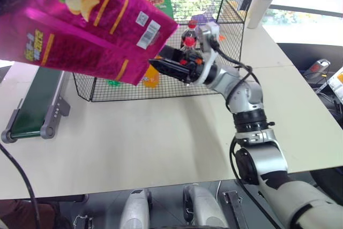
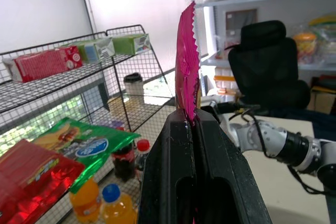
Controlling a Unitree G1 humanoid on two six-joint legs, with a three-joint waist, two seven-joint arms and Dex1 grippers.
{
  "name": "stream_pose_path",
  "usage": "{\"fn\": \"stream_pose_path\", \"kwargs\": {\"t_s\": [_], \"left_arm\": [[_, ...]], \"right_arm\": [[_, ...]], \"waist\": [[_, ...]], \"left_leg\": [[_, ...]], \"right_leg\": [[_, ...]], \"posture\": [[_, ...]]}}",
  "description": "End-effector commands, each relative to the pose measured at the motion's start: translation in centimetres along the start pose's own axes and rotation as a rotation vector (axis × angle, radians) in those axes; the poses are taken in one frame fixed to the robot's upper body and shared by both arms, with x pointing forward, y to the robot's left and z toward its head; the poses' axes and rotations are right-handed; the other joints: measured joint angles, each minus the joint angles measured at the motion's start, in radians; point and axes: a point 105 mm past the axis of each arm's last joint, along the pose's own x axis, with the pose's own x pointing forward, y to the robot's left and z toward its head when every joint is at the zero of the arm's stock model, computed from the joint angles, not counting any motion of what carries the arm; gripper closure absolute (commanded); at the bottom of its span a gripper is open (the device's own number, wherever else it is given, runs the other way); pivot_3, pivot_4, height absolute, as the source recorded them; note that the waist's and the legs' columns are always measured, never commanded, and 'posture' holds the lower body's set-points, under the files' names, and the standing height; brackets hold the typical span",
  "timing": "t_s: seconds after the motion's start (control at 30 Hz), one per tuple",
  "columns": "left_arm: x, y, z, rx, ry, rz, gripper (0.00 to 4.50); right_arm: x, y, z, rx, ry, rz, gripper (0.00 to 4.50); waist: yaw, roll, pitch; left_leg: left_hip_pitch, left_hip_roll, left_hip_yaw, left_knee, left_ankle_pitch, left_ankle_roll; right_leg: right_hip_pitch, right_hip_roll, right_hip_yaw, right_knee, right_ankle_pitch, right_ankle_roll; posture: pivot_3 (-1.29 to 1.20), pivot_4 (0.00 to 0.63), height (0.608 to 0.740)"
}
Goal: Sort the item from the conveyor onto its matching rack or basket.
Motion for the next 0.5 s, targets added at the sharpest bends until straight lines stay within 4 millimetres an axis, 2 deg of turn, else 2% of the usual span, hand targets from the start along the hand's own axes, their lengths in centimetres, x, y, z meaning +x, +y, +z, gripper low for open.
{"fn": "stream_pose_path", "kwargs": {"t_s": [0.03, 0.07, 0.17, 0.4, 0.5], "left_arm": [[0.2, -0.3, 0.7, 0.027, -0.038, -0.017, 4.45], [0.3, -0.3, 0.6, 0.023, -0.041, -0.018, 4.45], [0.4, 0.0, 0.0, 0.013, -0.044, -0.013, 4.50], [-0.3, 1.1, -1.1, -0.006, -0.043, 0.054, 4.50], [-0.7, 1.5, -2.0, -0.005, -0.015, 0.086, 4.50]], "right_arm": [[1.7, 1.5, 1.9, -0.033, -0.066, 0.093, 0.00], [2.0, 1.6, 2.0, -0.027, -0.075, 0.101, 0.00], [2.8, 2.0, 1.9, -0.018, -0.089, 0.118, 0.85], [2.7, 2.6, 2.1, -0.007, -0.108, 0.129, 4.35], [2.2, 3.0, 2.5, -0.016, -0.110, 0.126, 4.43]], "waist": [[0.001, 0.000, 0.000], [0.001, 0.000, 0.000], [0.001, 0.000, 0.000], [0.001, 0.000, 0.000], [0.001, 0.000, 0.000]], "left_leg": [[0.000, 0.000, 0.000, 0.000, 0.000, 0.000], [0.000, 0.000, 0.000, 0.000, 0.000, 0.000], [0.000, 0.000, 0.000, 0.000, 0.000, 0.000], [0.000, 0.000, 0.000, 0.000, 0.000, 0.000], [0.000, 0.000, 0.000, 0.000, 0.000, 0.000]], "right_leg": [[0.000, 0.000, 0.000, 0.000, 0.000, 0.000], [0.000, 0.000, 0.000, 0.000, 0.000, 0.000], [0.000, 0.000, 0.000, 0.000, 0.000, 0.000], [0.000, 0.000, 0.000, 0.000, 0.000, 0.000], [0.000, 0.000, 0.000, 0.000, 0.000, 0.000]], "posture": [[0.00, 0.150, 0.740], [0.00, 0.150, 0.740], [0.00, 0.150, 0.740], [0.00, 0.150, 0.740], [0.00, 0.150, 0.740]]}}
